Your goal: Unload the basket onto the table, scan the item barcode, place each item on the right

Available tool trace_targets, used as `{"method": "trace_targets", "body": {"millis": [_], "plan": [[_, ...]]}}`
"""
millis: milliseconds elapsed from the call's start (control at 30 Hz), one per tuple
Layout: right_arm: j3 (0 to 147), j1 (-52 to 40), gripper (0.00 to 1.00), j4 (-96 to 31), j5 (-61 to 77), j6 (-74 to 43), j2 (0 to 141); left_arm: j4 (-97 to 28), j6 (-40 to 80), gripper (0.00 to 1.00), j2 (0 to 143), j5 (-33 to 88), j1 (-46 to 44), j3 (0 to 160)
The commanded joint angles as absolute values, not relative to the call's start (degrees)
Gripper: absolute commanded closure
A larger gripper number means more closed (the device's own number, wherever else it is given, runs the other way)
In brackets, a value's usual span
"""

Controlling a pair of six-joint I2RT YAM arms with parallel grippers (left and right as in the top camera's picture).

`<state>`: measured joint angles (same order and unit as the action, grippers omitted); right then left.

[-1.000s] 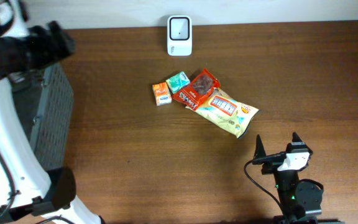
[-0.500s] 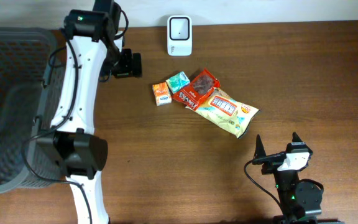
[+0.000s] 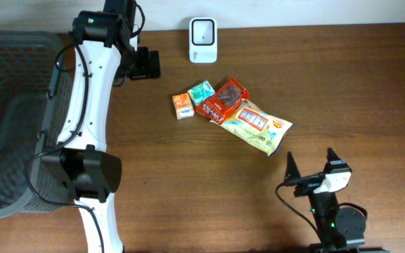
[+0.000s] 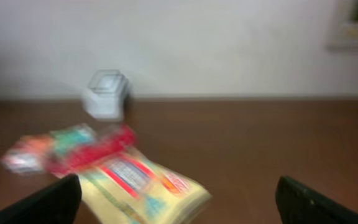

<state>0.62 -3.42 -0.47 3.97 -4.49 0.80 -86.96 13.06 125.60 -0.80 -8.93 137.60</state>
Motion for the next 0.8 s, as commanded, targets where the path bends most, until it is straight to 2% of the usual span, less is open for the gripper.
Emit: {"method": "trace_targets", "body": {"millis": [0,67,100,167,233,267,367,433,467,533,567,600,633,700,767], "plan": [[0.3,-3.7,0.02,2.6,23.2,-23.2,0.4,-86.8,13.2,0.01,125.4,-1.5,-8.8,137.6],[0.3,-3.7,0.02,7.2,24.9,-35.3,0.4,-86.8,13.2,0.01,125.4,-1.5,-8.8,137.6],[0.3,-3.7,0.01,13.6,24.8,-37.6,0.4,-86.8,13.2,0.01,125.4,-1.5,-8.8,137.6],[1.4,-3.7,0.02,28.0,14.6,-37.5,0.4,-86.8,13.2,0.01,125.4,-1.5,-8.8,137.6],[7.4,-3.7,0.02,26.3,8.2,-33.6,2.0,-86.8,13.2,0.01,125.4,-1.5,-8.8,137.6],[14.1,-3.7,0.02,21.7,8.3,-30.2,6.0,-86.8,13.2,0.01,125.4,-1.5,-8.8,137.6],[42.9,-3.7,0.02,-4.8,11.4,-20.9,29.8,-86.8,13.2,0.01,125.4,-1.5,-8.8,137.6],[66.8,-3.7,0.02,-29.0,18.1,-17.7,52.3,-86.8,13.2,0.01,125.4,-1.5,-8.8,137.6],[73.9,-3.7,0.02,-35.2,25.0,-16.8,59.8,-86.8,13.2,0.01,125.4,-1.5,-8.8,137.6],[84.5,-3.7,0.02,-38.5,51.1,-17.1,77.5,-86.8,13.2,0.01,125.4,-1.5,-8.8,137.6],[84.6,-4.1,0.00,-34.6,53.2,-19.6,81.7,-86.8,13.2,0.01,125.4,-1.5,-8.8,137.6],[84.6,-4.9,0.18,-33.1,50.2,-25.3,86.8,-86.8,13.2,0.01,125.4,-1.5,-8.8,137.6],[84.6,-6.8,0.01,-33.6,41.3,-29.7,92.5,-86.8,13.2,0.01,125.4,-1.5,-8.8,137.6],[84.6,-9.9,0.02,-36.2,24.9,-38.9,98.7,-86.8,13.2,0.01,125.4,-1.5,-8.8,137.6],[84.6,-10.9,0.01,-35.7,23.2,-40.2,102.8,-86.8,13.2,0.01,125.4,-1.5,-8.8,137.6]]}}
